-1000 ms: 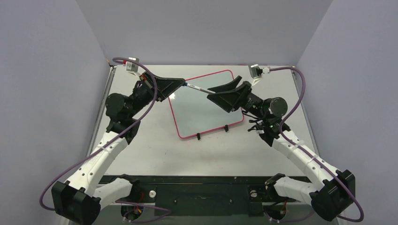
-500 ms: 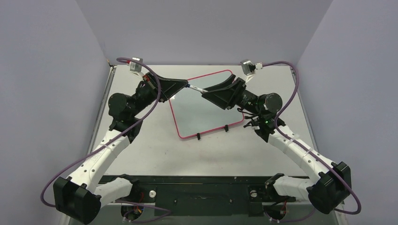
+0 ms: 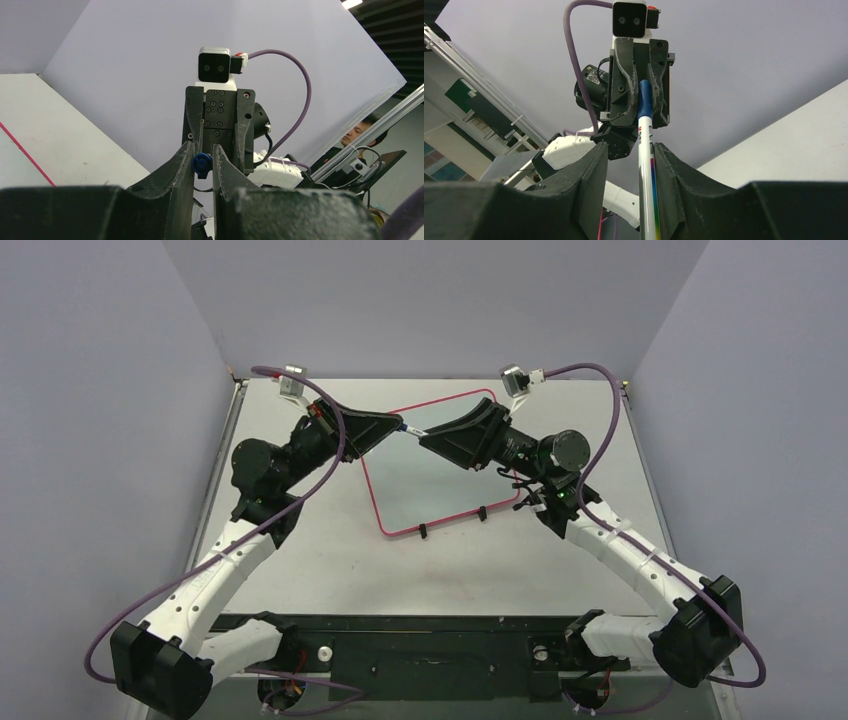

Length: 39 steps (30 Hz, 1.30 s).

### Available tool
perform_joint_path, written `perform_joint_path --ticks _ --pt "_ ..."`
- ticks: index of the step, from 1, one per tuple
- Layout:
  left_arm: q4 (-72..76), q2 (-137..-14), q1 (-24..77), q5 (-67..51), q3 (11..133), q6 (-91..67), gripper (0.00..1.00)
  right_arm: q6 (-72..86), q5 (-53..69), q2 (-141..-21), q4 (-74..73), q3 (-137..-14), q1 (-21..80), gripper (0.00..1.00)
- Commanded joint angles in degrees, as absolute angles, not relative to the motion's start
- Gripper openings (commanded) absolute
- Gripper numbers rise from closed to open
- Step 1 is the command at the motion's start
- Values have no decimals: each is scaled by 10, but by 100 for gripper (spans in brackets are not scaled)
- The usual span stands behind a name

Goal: Write a sentence on the whiteboard
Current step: Open the pen cap from the whiteboard marker.

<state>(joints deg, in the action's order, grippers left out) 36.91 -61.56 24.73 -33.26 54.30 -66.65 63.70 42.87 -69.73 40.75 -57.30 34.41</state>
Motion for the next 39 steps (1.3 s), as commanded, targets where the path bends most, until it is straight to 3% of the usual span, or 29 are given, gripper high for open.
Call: perform_joint_path --ticks 1,39 --pt "359 -610 251 -325 555 -645 0 627 439 -701 433 -607 355 34" --pt "342 -593 258 -295 526 -629 0 619 407 -712 428 -611 365 25"
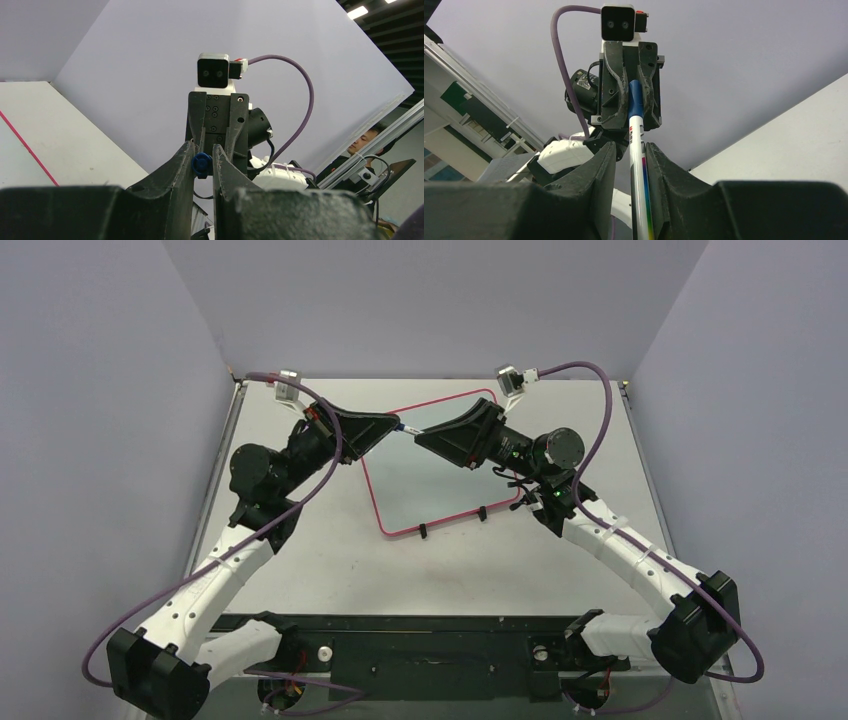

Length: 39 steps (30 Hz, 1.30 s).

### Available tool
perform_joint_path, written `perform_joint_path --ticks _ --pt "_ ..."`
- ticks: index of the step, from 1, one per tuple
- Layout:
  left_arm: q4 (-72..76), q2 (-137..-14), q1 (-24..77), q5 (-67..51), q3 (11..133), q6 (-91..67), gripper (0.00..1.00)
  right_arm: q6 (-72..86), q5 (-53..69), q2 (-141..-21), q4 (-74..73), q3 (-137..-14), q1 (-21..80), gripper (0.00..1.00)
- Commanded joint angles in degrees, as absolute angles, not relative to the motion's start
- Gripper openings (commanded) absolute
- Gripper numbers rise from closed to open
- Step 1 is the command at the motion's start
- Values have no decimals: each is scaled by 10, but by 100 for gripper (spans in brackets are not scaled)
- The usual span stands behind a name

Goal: Write a sentence on the whiteboard
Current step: Open the pen cap from the whiteboard marker.

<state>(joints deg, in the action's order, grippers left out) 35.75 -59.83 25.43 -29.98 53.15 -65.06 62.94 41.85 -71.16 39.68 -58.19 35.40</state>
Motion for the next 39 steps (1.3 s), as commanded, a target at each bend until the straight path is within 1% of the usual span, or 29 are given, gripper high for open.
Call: perform_joint_path --ticks 1,15,16,17,19,22,24,25,39 --pt "341 -592 258 -296 526 -629 0 616 404 -712 425 -611 365 25" --pt "334 -589 259 -296 522 -626 0 598 383 -708 397 -612 370 23" --pt "334 -589 259 -296 522 -625 0 598 383 -708 397 -613 370 21" --pt "333 -589 259 -295 522 -625 0 598 382 -709 397 -613 370 16" --pt "333 -589 259 -296 522 -624 0 599 381 -711 397 -613 371 10" --pt "332 -590 259 -295 523 -624 0 598 380 -711 396 -614 374 8" --pt "329 -590 259 -294 523 -623 0 597 381 -712 396 -613 374 5" --pt "328 -591 259 -294 523 -621 0 597 381 -711 396 -614 374 0" --pt "309 -591 248 -274 532 -616 0 594 377 -701 412 -587 378 0"
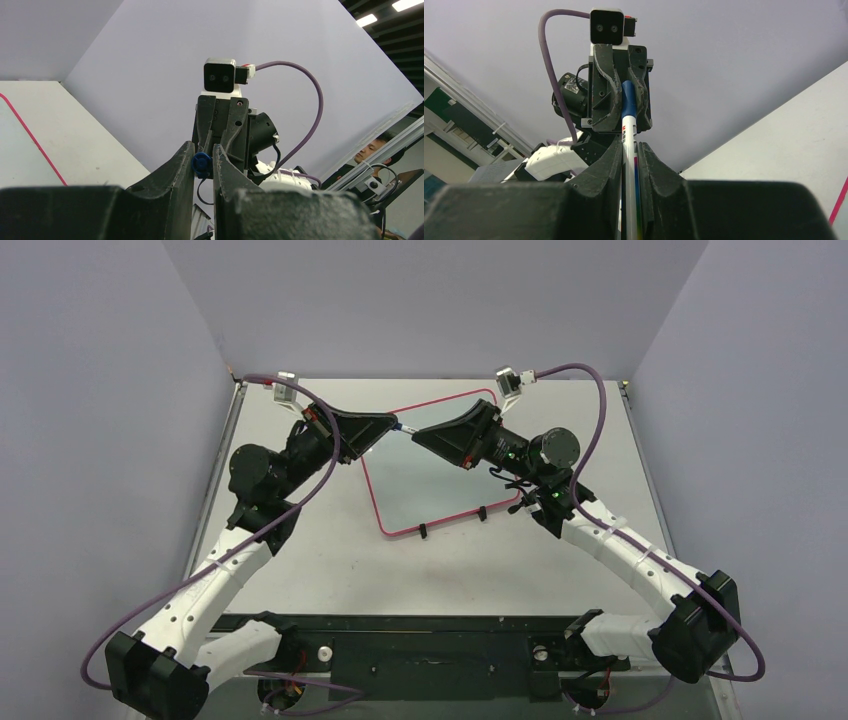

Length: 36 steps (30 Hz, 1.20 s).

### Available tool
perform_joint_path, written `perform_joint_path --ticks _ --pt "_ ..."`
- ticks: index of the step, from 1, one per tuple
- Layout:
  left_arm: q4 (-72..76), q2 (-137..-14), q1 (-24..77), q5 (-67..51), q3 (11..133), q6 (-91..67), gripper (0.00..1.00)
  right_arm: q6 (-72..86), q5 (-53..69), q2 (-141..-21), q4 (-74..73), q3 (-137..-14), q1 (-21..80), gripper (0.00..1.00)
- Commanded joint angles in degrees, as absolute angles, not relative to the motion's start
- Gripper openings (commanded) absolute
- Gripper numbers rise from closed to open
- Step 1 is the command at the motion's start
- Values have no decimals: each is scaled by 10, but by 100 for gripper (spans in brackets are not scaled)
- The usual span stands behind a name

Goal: Write a sentence on the whiteboard
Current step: Open the pen cap from the whiteboard marker, then place the pen cap at the center of the board.

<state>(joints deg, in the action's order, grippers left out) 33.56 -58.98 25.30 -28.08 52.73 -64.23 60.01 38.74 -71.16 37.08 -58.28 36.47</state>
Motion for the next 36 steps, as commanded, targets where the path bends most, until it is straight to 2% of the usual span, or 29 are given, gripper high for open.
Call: perform_joint_path --ticks 1,21,32,36 --pt "311 -591 246 -273 531 -618 0 595 377 -701 414 -586 378 0" --pt "316 -596 162 -266 517 -663 0 580 363 -677 403 -551 369 0" --pt "348 -606 62 -306 497 -717 0 569 362 -658 389 -527 359 0" --pt "312 -595 21 -316 493 -702 0 562 362 -652 380 -523 355 0"
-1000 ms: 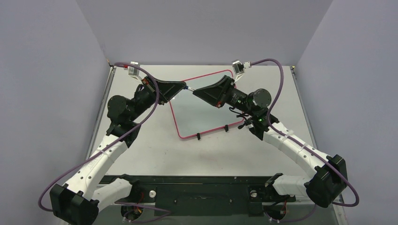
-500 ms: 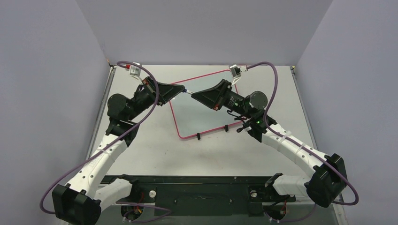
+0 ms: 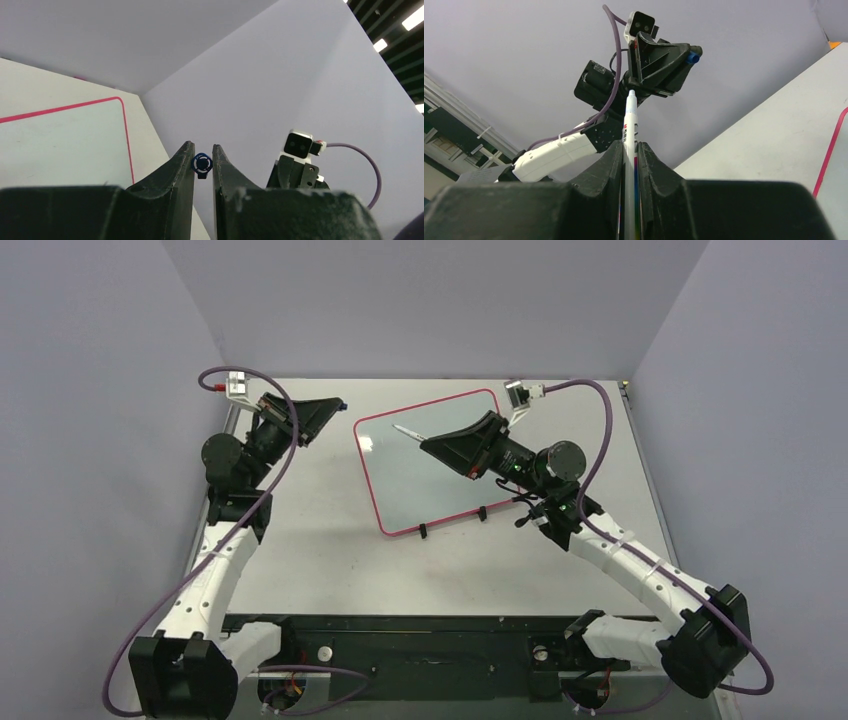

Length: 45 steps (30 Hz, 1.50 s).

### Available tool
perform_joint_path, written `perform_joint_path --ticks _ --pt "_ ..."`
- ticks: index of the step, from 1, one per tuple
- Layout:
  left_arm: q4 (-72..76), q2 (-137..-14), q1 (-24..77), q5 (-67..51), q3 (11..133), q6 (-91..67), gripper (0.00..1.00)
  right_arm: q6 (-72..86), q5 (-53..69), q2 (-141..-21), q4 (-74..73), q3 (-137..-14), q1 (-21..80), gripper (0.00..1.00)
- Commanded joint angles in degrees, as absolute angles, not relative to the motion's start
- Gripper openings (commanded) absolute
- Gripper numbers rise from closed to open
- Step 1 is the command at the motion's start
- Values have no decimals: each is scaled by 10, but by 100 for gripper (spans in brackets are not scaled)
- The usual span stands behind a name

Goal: Write a sentence on the whiteboard
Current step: Place the pen cap at the center of the board.

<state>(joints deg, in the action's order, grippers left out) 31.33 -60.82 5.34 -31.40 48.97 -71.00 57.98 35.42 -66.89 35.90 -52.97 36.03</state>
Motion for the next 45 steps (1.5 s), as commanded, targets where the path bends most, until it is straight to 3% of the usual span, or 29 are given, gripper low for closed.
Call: perform_joint_path --ticks 1,6,10,25,31,35,39,41,45 --pt "267 -587 8 -315 495 -692 0 558 361 -649 374 -523 355 0" --pt "-32 -555 -25 -203 518 -527 0 484 336 -630 268 -535 354 0" --pt "-114 -551 -26 -152 488 -466 0 424 313 -617 185 -545 354 0" --pt "-168 -647 -17 12 369 -456 0 327 193 -605 12 -557 353 0" --pt "-134 -706 -16 22 343 -475 0 310 172 -606 -20 -557 354 0" --pt "-117 -736 -17 18 337 -477 10 301 164 -605 -34 -557 353 0" --pt "-104 -738 -16 17 330 -475 31 293 159 -607 -44 -560 354 0" --pt "-107 -738 -17 21 330 -474 38 291 157 -608 -47 -561 353 0" --pt "-117 -731 -17 26 337 -467 44 286 157 -608 -52 -563 353 0"
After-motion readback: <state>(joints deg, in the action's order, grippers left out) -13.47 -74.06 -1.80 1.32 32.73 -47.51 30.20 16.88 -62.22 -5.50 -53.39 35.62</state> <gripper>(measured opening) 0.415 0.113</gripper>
